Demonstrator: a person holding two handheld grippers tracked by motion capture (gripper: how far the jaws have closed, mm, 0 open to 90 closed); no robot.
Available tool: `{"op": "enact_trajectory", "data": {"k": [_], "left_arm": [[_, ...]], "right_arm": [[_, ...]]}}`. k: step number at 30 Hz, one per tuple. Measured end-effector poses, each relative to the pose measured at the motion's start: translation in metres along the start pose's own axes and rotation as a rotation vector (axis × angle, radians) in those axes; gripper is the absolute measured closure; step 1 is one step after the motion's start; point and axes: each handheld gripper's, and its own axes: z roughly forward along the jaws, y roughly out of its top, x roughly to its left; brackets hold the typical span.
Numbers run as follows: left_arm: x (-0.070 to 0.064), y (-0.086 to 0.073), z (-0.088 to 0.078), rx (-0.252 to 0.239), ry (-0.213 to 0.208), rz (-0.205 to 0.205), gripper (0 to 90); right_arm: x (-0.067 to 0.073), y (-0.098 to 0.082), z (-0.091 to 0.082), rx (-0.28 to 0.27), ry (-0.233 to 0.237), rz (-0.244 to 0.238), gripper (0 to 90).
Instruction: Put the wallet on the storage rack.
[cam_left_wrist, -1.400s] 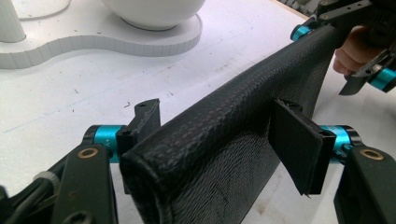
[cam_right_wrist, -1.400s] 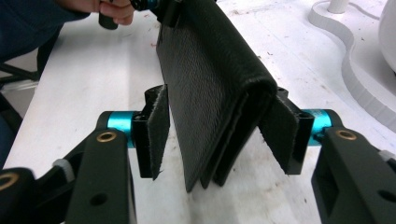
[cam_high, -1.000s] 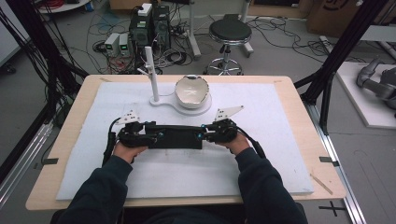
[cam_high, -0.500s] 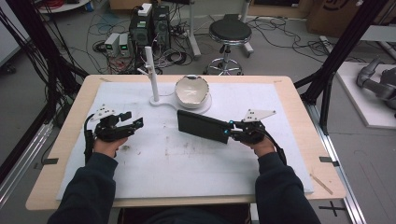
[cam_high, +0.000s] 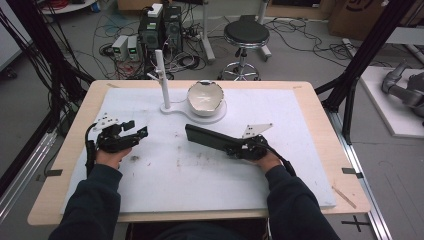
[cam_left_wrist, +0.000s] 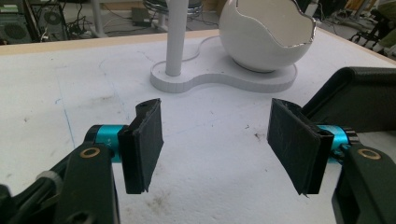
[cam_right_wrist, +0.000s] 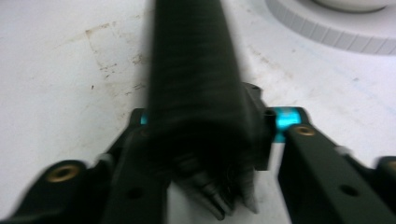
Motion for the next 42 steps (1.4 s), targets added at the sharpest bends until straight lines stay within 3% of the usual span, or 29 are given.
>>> {"op": "enact_trajectory", "data": {"k": [5, 10, 16, 22, 25, 32, 42], "left_arm": [[0.002, -0.001, -0.001, 0.000, 0.005, -0.008, 35.9], [0.002, -0.001, -0.001, 0.006, 0.005, -0.012, 35.9], [0.001, -0.002, 0.000, 0.006, 0.003, -0.009, 36.2], [0.001, -0.001, 0.000, -0.004, -0.009, -0.011, 36.3], [0.000, -0.001, -0.001, -0.012, -0.021, 0.002, 36.2], [-0.001, 0.002, -0.002, -0.025, -0.011, 0.038, 25.1], [-0.002, 0.001, 0.001, 0.002, -0.015, 0.034, 25.1]], "right_arm": [[-0.001, 0.003, -0.013, -0.054, 0.000, 0.021, 73.9], [0.001, 0.009, -0.033, -0.139, -0.034, 0.029, 73.8], [-0.001, 0.016, -0.054, -0.262, -0.070, 0.080, 73.7], [-0.001, 0.029, -0.065, -0.335, -0.118, 0.092, 73.4], [0.000, 0.037, -0.064, -0.320, -0.139, 0.057, 73.5], [0.001, 0.056, -0.061, -0.288, -0.145, -0.023, 74.3], [-0.009, 0.125, -0.078, -0.332, -0.175, -0.178, 74.6]]}}
